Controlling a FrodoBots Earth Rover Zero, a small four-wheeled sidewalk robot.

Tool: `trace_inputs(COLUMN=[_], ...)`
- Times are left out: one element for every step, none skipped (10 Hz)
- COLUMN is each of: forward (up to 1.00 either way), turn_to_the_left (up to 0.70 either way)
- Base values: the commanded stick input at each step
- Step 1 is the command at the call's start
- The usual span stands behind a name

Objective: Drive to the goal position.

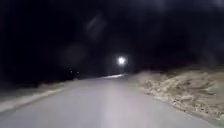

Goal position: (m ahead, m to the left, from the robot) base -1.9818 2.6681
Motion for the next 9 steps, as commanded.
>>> trace_inputs(forward=[1.00,1.00,1.00,1.00,1.00,1.00,1.00,1.00,1.00], turn_to_the_left=[0.00,0.00,0.00,0.00,0.00,0.00,0.00,0.00,0.00])
